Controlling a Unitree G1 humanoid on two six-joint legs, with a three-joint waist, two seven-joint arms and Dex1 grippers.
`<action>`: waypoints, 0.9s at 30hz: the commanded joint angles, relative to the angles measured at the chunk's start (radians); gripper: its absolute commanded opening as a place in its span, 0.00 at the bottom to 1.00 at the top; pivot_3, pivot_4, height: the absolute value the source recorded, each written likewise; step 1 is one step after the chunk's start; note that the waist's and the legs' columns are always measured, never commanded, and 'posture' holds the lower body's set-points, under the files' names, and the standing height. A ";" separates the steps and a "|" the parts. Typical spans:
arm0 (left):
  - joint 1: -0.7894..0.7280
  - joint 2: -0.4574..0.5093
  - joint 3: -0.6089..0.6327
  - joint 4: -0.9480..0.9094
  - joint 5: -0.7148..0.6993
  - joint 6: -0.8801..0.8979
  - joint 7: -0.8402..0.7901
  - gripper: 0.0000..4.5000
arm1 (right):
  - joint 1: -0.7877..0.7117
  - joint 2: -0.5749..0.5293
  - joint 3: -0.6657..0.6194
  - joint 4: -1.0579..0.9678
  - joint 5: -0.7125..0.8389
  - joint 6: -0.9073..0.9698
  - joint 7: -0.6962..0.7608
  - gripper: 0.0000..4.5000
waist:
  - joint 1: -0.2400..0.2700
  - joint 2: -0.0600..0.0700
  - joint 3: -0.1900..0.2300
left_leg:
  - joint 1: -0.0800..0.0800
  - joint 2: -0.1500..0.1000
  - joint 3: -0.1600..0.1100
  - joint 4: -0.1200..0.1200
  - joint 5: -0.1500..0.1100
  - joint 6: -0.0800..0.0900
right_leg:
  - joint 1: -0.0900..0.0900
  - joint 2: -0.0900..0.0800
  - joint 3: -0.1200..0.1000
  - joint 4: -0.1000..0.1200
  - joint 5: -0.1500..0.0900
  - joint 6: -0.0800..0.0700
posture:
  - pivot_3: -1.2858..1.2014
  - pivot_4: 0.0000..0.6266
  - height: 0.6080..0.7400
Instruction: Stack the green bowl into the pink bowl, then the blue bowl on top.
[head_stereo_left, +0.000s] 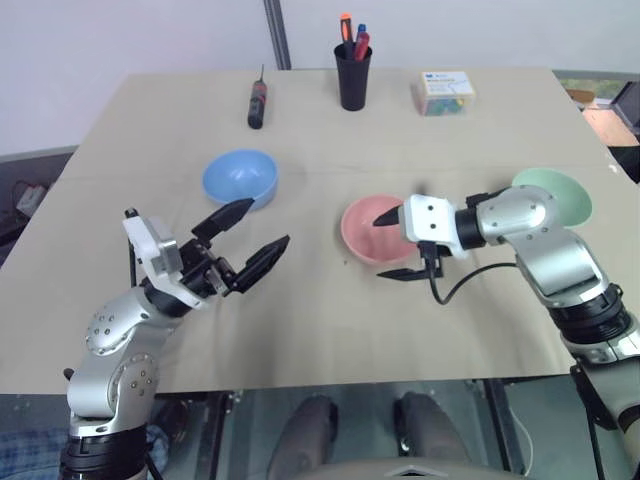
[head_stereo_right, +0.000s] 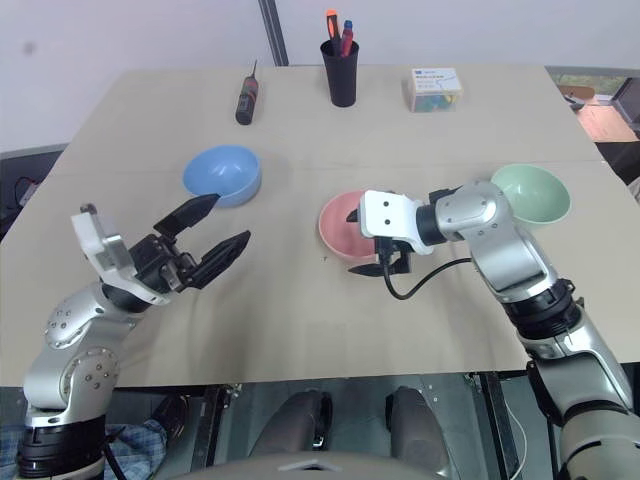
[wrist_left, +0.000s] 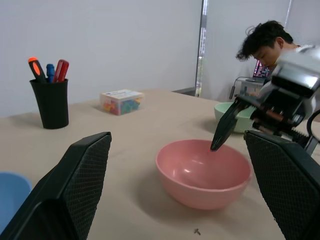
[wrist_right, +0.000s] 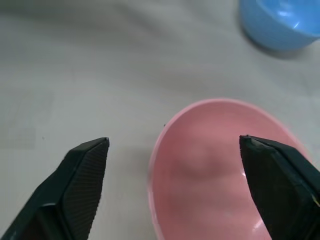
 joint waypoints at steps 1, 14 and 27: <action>-0.032 0.000 -0.026 -0.008 0.002 -0.013 -0.025 1.00 | 0.006 -0.041 -0.197 -0.081 0.095 0.128 -0.086 0.98 | 0.006 0.000 0.000 | 0.000 0.000 -0.001 0.000 0.000 0.000 | 0.000 0.000 -0.001 0.000 0.000 0.000 | 0.52 0.24 1.00; -0.254 -0.035 -0.167 0.106 0.011 0.005 -0.132 1.00 | 0.168 -0.175 -0.478 0.197 0.060 0.121 -0.400 0.98 | 0.023 -0.001 0.000 | 0.000 -0.001 0.001 0.000 0.000 0.000 | 0.001 0.001 0.000 -0.001 0.000 0.000 | 0.52 0.24 1.00; -0.362 -0.082 -0.214 0.235 0.068 -0.038 -0.198 1.00 | 0.111 -0.165 -0.411 0.773 -0.005 -0.224 -0.477 0.86 | -0.008 -0.001 0.000 | 0.002 0.000 0.005 0.002 0.000 0.000 | 0.002 0.006 0.003 0.001 0.000 0.000 | 0.52 0.24 1.00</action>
